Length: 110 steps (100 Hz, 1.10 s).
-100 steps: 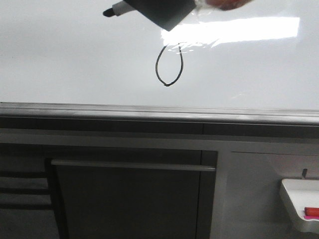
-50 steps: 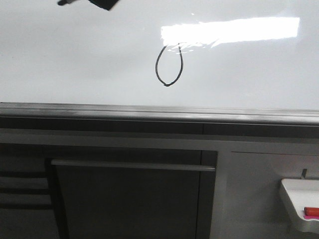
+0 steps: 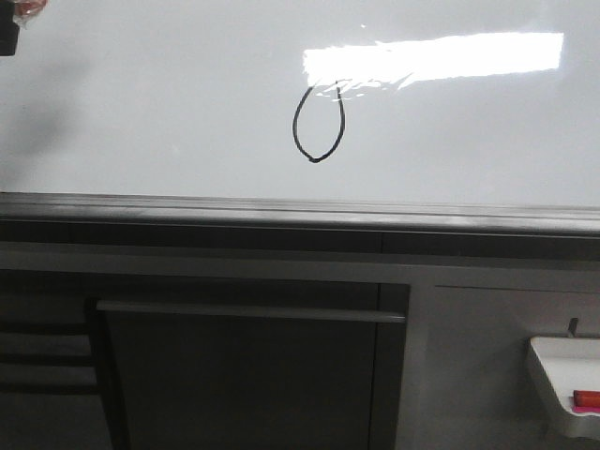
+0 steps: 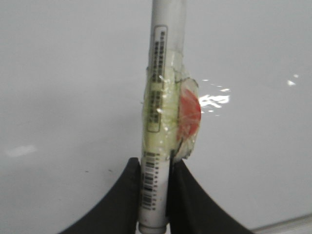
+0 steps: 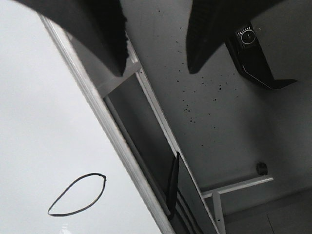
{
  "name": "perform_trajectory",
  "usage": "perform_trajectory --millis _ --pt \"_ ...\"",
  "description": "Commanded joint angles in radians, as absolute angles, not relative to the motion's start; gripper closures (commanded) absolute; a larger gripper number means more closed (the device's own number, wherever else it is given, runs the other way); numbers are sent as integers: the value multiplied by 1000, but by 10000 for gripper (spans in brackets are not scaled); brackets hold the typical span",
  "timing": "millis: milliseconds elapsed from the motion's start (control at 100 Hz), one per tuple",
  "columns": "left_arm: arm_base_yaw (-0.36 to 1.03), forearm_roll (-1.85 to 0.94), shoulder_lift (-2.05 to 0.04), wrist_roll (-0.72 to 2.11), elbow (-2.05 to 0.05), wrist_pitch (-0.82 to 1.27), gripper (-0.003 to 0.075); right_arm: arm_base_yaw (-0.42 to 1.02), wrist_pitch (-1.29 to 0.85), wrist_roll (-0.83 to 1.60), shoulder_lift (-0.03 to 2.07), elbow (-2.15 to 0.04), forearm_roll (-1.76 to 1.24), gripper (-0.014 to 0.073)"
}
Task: Write number 0 on whiteboard
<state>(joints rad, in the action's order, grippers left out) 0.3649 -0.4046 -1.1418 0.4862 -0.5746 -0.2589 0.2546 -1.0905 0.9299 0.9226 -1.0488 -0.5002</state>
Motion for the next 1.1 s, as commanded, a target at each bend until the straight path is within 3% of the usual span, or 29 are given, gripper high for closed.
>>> perform_trajectory --millis 0,250,530,630,850,1090 --pt "364 -410 -1172 480 -588 -450 740 248 -1034 925 913 -1081 -525 335" --pt "364 -384 -1348 483 -668 -495 740 248 -1020 925 913 -1081 -526 335" --pt "360 -384 -1391 511 -762 -337 731 248 -1020 925 913 -1081 -526 335" --pt "360 -384 -1391 513 -768 -321 657 248 -1020 925 913 -1081 -526 335" --pt "360 -384 -1391 515 -768 -318 382 248 -1019 923 913 -1081 -526 335" --pt "360 -386 -1283 512 -769 -170 376 242 -1000 798 913 -1081 -475 335"
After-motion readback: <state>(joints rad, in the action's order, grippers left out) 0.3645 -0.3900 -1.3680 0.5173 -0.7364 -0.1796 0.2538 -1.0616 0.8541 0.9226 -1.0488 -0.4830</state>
